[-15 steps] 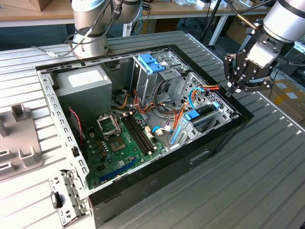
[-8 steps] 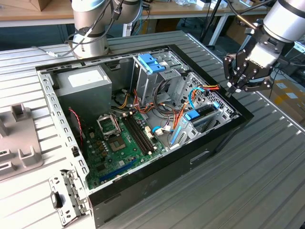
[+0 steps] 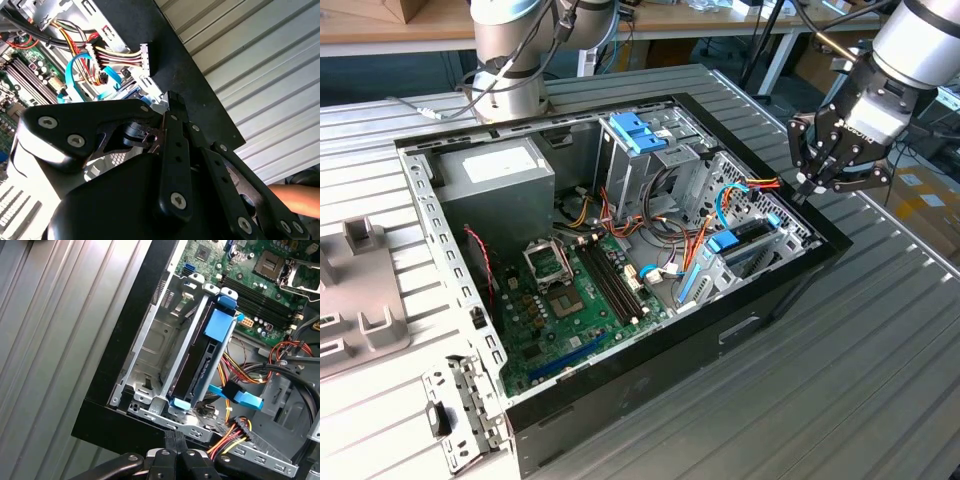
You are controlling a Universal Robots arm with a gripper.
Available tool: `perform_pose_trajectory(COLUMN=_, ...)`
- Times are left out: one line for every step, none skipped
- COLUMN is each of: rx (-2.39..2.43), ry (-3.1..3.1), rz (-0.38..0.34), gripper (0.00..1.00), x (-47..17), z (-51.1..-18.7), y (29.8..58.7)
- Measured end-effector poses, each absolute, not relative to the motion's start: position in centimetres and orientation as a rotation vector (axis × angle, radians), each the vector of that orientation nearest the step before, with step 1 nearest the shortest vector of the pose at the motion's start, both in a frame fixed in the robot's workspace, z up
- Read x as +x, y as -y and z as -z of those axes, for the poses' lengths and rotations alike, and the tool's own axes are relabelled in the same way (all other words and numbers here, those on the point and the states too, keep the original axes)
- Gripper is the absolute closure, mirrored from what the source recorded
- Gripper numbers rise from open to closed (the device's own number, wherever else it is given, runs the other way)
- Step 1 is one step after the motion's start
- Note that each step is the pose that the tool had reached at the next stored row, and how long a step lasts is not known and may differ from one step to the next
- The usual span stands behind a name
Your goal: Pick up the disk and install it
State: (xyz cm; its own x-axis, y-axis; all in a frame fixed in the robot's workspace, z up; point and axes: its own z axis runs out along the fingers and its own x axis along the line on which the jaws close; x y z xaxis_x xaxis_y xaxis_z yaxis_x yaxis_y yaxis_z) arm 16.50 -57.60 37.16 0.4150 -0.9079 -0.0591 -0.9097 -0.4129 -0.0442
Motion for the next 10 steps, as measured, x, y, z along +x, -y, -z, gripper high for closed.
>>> perform_pose_trajectory(rx=-2.588, ry=-1.656, rz=-0.040, gripper=0.89, x=16.50, z=-37.15, y=57.60)
perform_pose_trajectory(rx=-2.593, ry=-1.648, rz=-0.040, gripper=0.89, x=16.50, z=-37.15, y=57.60)
perform_pose_trajectory(rx=-2.598, ry=-1.641, rz=-0.040, gripper=0.89, x=16.50, z=-37.16, y=57.60)
perform_pose_trajectory(rx=-2.604, ry=-1.631, rz=-0.041, gripper=0.89, x=16.50, z=-37.16, y=57.60)
perform_pose_trajectory(rx=-2.608, ry=-1.624, rz=-0.041, gripper=0.89, x=16.50, z=-37.16, y=57.60)
perform_pose_trajectory(rx=-2.614, ry=-1.615, rz=-0.041, gripper=0.89, x=16.50, z=-37.16, y=57.60)
perform_pose_trajectory(rx=-2.621, ry=-1.605, rz=-0.042, gripper=0.89, x=16.50, z=-37.16, y=57.60)
perform_pose_trajectory(rx=-2.627, ry=-1.595, rz=-0.042, gripper=0.89, x=16.50, z=-37.15, y=57.60)
perform_pose_trajectory(rx=-2.638, ry=-1.577, rz=-0.043, gripper=0.89, x=16.50, z=-37.15, y=57.60)
perform_pose_trajectory(rx=-2.645, ry=-1.566, rz=-0.043, gripper=0.89, x=16.50, z=-37.16, y=57.60)
